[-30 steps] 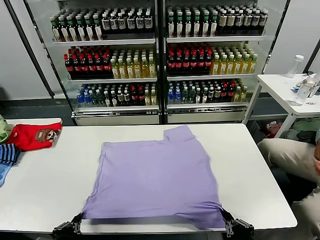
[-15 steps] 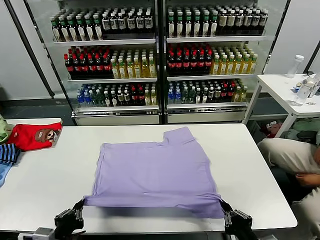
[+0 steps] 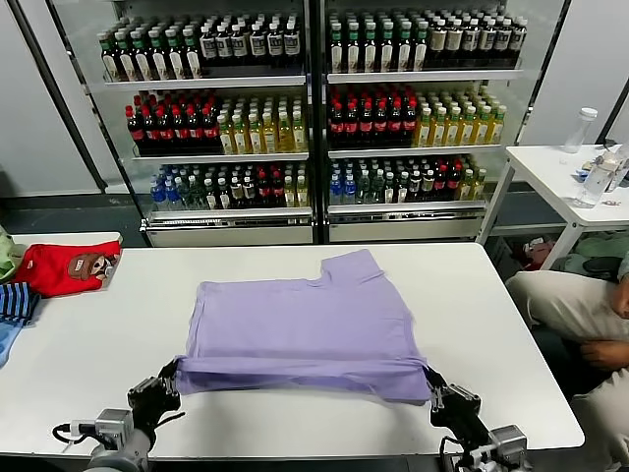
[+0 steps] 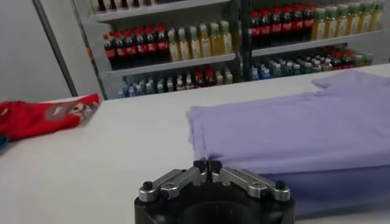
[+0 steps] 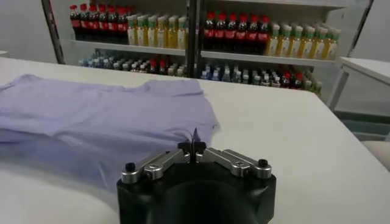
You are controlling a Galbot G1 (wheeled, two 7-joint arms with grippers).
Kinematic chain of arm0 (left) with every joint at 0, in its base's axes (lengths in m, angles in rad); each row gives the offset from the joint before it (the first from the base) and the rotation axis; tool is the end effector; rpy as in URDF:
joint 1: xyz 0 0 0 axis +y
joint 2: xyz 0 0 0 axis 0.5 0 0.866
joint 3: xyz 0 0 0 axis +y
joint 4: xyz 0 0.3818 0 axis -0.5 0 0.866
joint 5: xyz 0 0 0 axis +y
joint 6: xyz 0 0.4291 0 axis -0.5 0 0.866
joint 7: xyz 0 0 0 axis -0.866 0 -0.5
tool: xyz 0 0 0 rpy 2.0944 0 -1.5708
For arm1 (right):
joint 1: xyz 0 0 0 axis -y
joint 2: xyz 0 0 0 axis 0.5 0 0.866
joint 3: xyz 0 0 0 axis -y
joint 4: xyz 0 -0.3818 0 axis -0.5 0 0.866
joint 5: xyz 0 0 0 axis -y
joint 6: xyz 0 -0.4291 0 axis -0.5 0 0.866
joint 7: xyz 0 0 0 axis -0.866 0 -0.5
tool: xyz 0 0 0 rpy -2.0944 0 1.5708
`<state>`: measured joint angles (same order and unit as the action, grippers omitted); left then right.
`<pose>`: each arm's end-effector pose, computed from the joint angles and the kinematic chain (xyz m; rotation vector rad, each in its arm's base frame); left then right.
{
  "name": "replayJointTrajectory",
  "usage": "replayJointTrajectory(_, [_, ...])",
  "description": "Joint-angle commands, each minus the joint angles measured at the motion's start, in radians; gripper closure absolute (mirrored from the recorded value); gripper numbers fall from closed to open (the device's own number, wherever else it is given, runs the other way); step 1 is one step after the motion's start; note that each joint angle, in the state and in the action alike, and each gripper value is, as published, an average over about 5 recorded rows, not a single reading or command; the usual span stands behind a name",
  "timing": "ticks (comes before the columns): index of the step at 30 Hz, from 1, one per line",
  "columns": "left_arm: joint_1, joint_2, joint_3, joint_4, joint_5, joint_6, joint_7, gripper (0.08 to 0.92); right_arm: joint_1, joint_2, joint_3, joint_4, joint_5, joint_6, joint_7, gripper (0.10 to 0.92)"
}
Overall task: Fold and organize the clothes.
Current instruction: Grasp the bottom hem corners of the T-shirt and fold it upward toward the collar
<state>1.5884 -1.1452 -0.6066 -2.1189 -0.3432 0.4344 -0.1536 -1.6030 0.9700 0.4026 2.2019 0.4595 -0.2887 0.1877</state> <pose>0.2450 0.0930 -0.3008 0.0219 -2.7100 -0.1771 0.2237 -0.0382 -0.2917 0.3404 -2.7803 0.1033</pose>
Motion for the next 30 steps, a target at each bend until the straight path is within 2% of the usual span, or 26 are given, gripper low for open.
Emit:
replayJointTrajectory(1, [-0.093, -0.02, 0.047, 0.076, 0.021, -0.007, 0.009, 0.912, 0.095, 0.019, -0.054, -0.054, 0.0, -0.007, -0.001, 0.909])
replayJointTrajectory(26, [-0.177, -0.008, 0.061, 0.155, 0.045, 0.041, 0.048, 0.912, 0.198, 0.038, -0.075, -0.129, 0.023, -0.057, 0.002, 0.908])
replayJointTrajectory(30, [-0.17, -0.009, 0.063, 0.177, 0.099, 0.064, 0.048, 0.895, 0.2, 0.041, -0.085, -0.135, 0.02, -0.086, 0.0, 0.845])
